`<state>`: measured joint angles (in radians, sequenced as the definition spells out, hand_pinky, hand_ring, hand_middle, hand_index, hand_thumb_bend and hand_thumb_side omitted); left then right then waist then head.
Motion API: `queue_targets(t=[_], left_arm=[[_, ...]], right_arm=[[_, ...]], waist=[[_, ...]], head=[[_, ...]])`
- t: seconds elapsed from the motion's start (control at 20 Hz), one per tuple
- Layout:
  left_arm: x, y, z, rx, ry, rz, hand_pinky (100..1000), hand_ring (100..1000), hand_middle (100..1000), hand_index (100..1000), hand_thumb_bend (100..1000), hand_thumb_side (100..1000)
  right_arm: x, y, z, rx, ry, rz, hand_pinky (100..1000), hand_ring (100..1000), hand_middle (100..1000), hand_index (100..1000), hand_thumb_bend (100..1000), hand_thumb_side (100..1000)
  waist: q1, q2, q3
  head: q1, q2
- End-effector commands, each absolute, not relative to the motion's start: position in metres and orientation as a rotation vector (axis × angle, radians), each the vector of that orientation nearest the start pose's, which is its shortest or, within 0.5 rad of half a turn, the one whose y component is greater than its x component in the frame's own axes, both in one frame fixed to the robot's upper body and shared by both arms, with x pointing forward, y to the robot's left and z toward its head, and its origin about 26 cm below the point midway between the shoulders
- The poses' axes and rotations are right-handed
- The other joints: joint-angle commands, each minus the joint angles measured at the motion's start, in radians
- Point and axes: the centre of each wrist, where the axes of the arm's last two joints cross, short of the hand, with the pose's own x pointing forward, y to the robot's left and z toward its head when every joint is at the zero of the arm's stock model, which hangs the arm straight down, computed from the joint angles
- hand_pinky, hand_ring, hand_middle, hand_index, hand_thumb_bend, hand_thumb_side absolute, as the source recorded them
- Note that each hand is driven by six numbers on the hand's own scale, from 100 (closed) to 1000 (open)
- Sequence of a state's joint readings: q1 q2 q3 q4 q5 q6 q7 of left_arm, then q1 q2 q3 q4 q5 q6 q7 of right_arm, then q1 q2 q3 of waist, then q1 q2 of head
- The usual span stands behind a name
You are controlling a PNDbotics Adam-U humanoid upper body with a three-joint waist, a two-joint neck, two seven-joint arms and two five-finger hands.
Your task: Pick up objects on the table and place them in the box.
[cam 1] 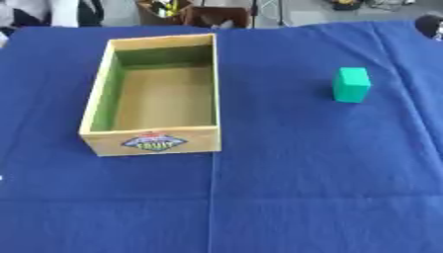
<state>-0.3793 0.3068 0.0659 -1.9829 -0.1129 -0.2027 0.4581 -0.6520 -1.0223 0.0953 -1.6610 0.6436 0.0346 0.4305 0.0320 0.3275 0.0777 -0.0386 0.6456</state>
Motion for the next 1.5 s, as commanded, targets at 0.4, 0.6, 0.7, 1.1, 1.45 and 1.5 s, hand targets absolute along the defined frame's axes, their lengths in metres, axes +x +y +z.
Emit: queue_targets(t=[0.4,0.6,0.7,1.1,1.45,1.5], left_arm=[[0.306,0.264,0.232,-0.598,3.541,-0.199,564,702,853,885,100,1000],[0.306,0.264,0.232,-0.592,3.544,-0.199,564,702,854,885,100,1000],[0.306,0.263,0.232,-0.587,3.545,-0.198,564,702,854,884,100,1000],[0.306,0.261,0.233,-0.569,3.547,-0.195,563,702,856,883,100,1000],[0.307,0.260,0.234,-0.558,3.548,-0.188,562,702,857,883,100,1000],[0.307,0.260,0.234,-0.558,3.548,-0.187,563,702,858,883,100,1000]], right_arm=[[0.373,-0.369,0.326,-1.255,-1.315,1.482,905,956,890,974,523,843],[0.385,-0.368,0.318,-1.185,-1.261,1.506,906,952,878,974,559,741],[0.389,-0.366,0.316,-1.161,-1.242,1.522,905,950,870,973,564,723],[0.405,-0.358,0.304,-1.133,-1.186,1.554,904,948,876,977,534,666],[0.413,-0.357,0.298,-1.062,-1.172,1.584,917,956,918,996,441,569],[0.413,-0.357,0.298,-1.047,-1.168,1.594,917,956,918,995,438,564]], waist=[[-0.003,-0.011,0.012],[-0.003,-0.008,0.016],[-0.003,-0.006,0.017],[-0.003,0.002,0.023],[-0.004,0.013,0.032],[-0.005,0.015,0.033]], head=[[-0.014,-0.031],[-0.017,-0.034],[-0.019,-0.034],[-0.030,-0.040],[-0.040,-0.047],[-0.040,-0.048]])
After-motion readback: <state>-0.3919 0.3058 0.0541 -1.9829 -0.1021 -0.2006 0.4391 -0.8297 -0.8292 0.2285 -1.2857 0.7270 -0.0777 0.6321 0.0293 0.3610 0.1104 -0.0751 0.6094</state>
